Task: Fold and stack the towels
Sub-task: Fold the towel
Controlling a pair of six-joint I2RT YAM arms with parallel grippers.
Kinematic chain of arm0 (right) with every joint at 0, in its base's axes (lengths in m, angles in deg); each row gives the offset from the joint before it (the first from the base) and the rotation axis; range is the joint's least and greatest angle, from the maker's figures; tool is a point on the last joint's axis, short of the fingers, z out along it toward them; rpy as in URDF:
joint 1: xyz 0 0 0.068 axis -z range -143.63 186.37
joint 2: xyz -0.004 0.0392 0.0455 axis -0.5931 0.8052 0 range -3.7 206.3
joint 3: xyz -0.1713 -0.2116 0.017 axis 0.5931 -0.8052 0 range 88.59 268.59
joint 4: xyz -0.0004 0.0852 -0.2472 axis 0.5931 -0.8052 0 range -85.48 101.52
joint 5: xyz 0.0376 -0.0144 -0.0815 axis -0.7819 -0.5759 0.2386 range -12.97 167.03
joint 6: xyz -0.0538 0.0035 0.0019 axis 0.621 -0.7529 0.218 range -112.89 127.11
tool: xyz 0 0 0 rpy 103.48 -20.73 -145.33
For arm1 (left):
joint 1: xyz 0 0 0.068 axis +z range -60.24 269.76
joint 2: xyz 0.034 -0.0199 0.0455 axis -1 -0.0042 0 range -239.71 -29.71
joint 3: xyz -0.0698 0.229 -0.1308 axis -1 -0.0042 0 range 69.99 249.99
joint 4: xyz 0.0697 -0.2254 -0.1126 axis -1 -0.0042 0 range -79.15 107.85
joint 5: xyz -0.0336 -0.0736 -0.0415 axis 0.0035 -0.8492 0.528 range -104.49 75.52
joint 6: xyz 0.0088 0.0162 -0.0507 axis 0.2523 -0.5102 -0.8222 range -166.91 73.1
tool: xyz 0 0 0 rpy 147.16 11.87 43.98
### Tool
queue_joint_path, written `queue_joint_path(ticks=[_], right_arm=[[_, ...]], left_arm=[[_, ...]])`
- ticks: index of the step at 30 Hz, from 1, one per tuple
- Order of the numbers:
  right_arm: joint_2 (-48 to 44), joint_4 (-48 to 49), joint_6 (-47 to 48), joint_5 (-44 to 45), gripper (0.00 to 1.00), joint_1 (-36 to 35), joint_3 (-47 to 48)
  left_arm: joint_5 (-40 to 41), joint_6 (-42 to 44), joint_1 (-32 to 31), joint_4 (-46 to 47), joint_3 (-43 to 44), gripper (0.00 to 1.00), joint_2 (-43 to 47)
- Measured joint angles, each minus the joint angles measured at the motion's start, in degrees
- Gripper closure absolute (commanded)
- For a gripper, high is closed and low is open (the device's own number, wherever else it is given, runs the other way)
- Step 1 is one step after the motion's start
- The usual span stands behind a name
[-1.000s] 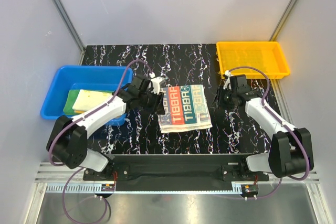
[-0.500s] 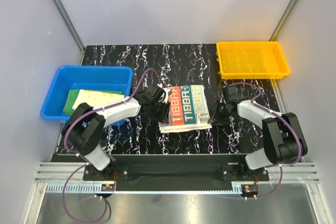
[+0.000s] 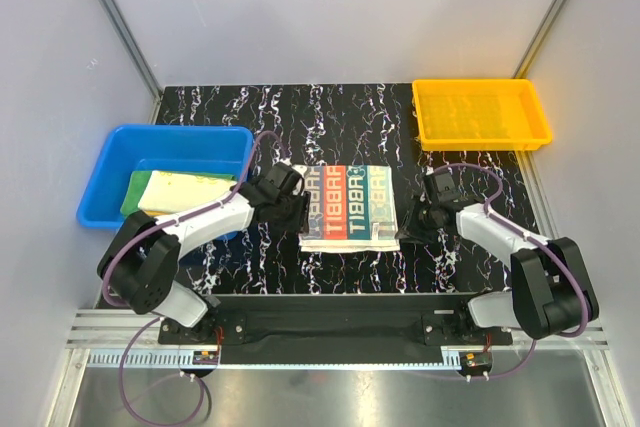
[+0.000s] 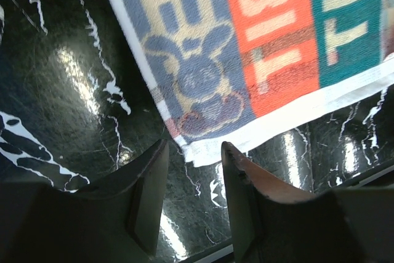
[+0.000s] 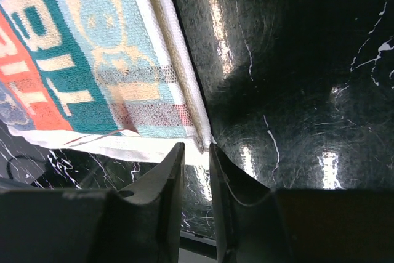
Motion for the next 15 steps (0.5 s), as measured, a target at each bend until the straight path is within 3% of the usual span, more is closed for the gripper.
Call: queue_joint_path(ticks=[15], right_arm=[[2.5,0.1,0.0,0.3,0.73,-1.7,0.7]], left_arm=[[-5.2,-3.7,3.2,5.9,-6.0,0.58,-2.4]])
